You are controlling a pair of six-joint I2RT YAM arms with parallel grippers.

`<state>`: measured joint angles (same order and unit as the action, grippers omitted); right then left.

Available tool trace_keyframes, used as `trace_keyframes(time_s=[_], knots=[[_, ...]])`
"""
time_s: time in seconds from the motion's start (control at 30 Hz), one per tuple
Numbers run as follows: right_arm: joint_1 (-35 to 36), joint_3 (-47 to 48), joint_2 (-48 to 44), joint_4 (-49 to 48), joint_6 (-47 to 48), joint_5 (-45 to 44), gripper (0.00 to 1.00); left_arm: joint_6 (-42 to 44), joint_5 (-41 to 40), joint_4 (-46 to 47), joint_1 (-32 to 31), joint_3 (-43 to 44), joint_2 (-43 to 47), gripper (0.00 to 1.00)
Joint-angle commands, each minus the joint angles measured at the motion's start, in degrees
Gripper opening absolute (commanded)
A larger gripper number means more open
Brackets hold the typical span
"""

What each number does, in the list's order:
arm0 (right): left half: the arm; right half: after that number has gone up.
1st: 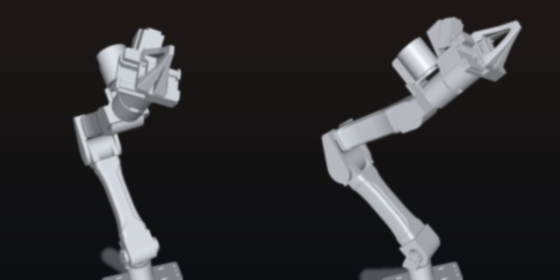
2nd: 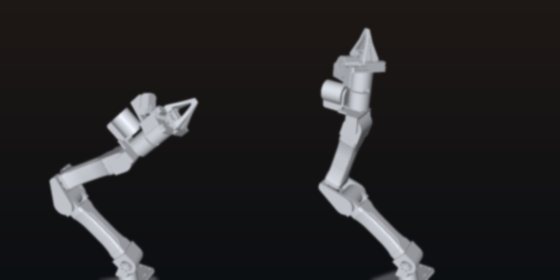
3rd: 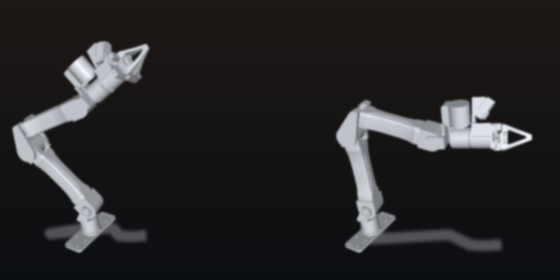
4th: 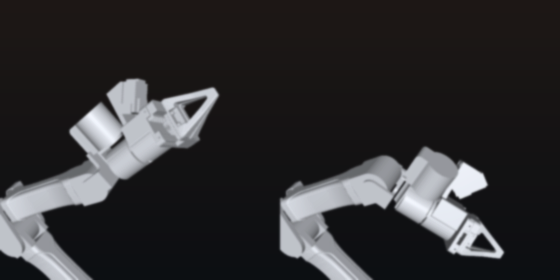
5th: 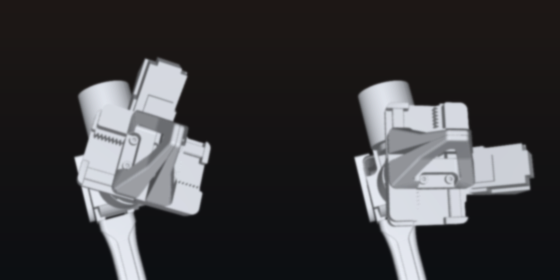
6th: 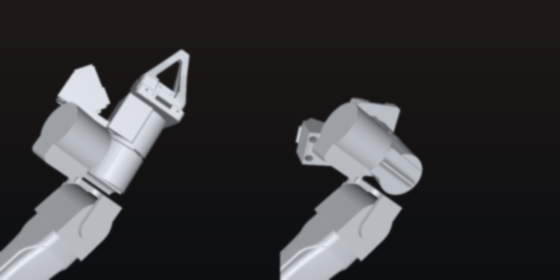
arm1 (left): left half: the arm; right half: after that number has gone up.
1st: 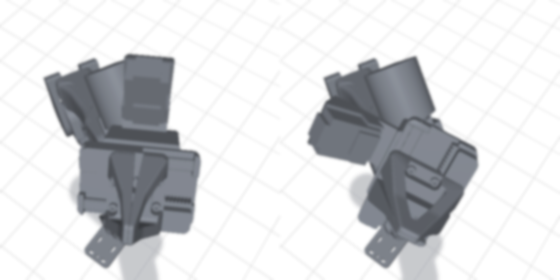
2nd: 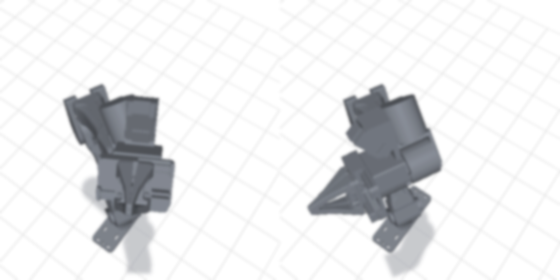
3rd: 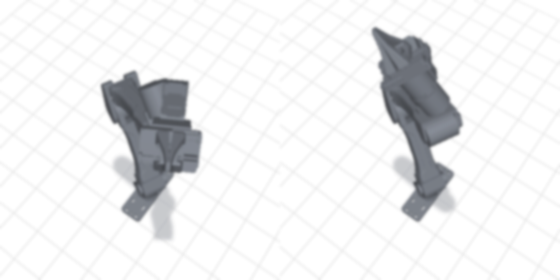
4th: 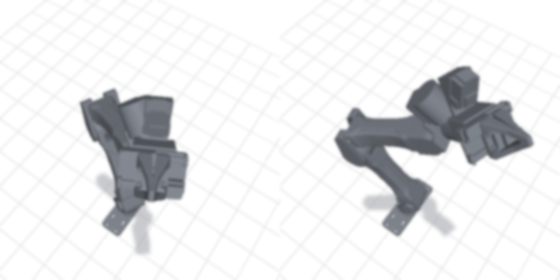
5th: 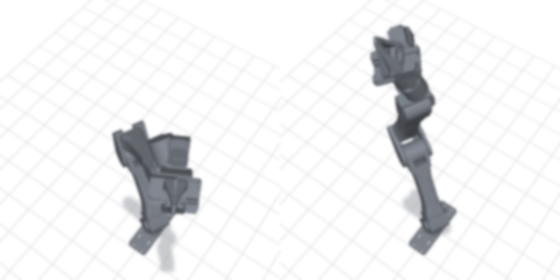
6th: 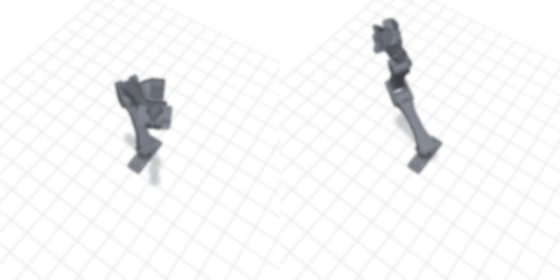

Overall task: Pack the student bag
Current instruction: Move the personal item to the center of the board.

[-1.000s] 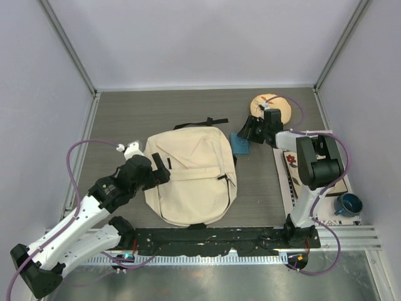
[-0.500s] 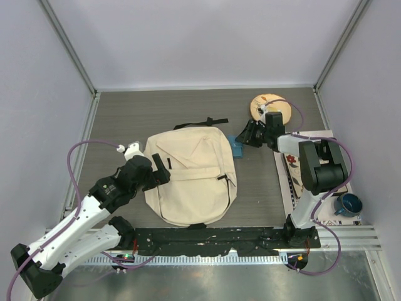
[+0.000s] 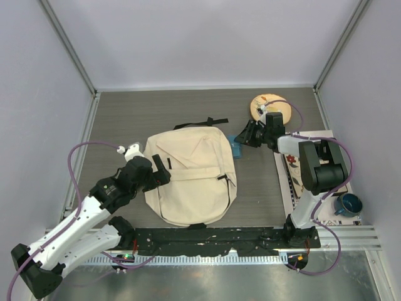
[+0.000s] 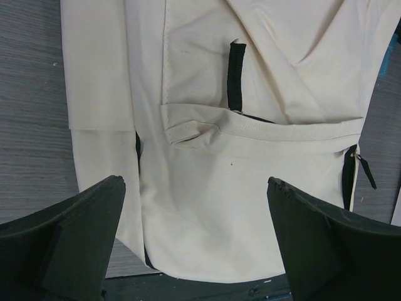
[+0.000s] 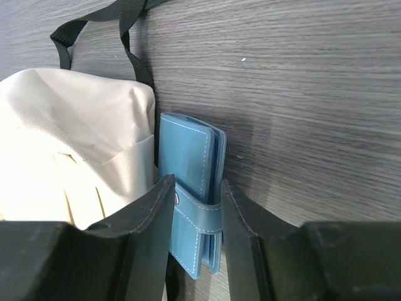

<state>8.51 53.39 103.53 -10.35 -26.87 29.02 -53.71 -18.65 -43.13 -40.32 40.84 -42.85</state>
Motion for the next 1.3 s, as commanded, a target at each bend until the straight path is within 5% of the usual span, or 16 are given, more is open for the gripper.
trace_keyframes(time_s=[0.0, 0.4, 0.5, 0.57, 0.73, 1.27], knots=[[0.45, 0.84, -0.17, -1.25, 0.07, 5.08, 0.41, -0.6, 0.37, 2.0, 0.24, -0.41, 0.49, 0.99], [0.54, 1.9, 1.42, 0.77, 0.77, 5.35, 0.46, -0.78, 0.73, 2.53, 0.32, -0.67, -0.13, 1.0], [0.54, 2.42, 2.03, 1.38, 0.6, 6.23, 0.34, -0.78, 0.73, 2.53, 0.24, -0.76, 0.05, 1.0], [0.54, 2.42, 2.21, 1.21, 0.42, 7.01, 0.14, -0.87, 0.64, 2.53, 0.32, -0.94, 0.14, 1.0], [0.63, 1.72, 1.24, 0.68, -0.11, 6.41, 0.01, -0.87, 0.73, 2.53, 0.24, -1.2, 0.31, 1.0], [-1.22, -11.01, -15.88, 6.39, -2.75, -11.09, 0.01, -1.04, 0.2, 1.3, 0.24, -1.46, 2.24, 0.99]])
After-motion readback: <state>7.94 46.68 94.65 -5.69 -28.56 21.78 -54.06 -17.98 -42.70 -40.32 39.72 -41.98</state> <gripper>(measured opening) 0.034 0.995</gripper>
